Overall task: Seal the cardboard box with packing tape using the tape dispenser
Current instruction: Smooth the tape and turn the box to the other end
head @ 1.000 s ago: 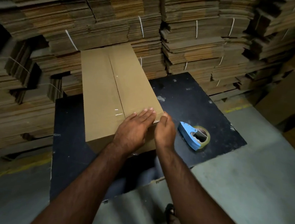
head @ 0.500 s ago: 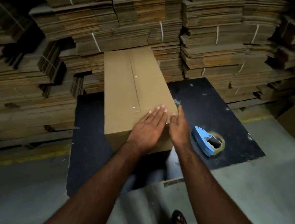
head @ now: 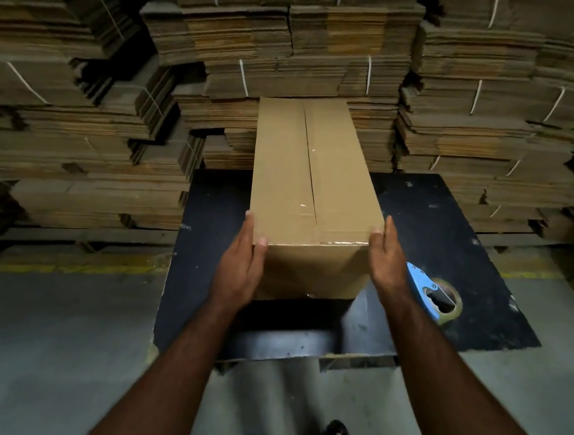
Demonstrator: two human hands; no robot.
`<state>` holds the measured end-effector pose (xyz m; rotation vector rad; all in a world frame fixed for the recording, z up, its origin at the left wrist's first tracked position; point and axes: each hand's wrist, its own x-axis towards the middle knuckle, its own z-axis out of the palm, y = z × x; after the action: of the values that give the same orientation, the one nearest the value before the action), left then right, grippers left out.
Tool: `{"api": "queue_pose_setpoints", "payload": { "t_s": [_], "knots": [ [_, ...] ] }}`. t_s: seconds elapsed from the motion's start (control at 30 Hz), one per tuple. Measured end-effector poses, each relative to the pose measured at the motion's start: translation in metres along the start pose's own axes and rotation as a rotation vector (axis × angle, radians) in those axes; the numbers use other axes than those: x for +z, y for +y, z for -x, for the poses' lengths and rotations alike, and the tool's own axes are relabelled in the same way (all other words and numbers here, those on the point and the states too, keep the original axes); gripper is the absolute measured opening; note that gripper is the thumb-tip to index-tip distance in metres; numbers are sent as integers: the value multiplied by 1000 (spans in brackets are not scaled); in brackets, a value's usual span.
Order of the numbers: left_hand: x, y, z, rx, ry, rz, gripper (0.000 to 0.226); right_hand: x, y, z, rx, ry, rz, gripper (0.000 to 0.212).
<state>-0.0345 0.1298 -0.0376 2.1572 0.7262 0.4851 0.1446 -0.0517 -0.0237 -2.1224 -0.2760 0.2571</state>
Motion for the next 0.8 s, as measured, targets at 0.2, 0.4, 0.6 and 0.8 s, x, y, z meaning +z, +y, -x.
{"api": "queue_pose_setpoints", "payload": {
  "t_s": [0.2,0.4,0.6,0.8],
  "knots": [
    [-28,11,-33,-252,123,335,39,-18,-22,-18,4,-43,151,40],
    [-55,7,-61,-309,164,-118,23,-31,-19,-8,72,120,320,31],
    [-36,47,-106,-363,-74,-160,39,-15,-39,-57,-89,-156,377,41],
    [-19,72,-151,-390,-1,-490,38,-18,-41,-76,-153,-201,541,69]
  ]
}}
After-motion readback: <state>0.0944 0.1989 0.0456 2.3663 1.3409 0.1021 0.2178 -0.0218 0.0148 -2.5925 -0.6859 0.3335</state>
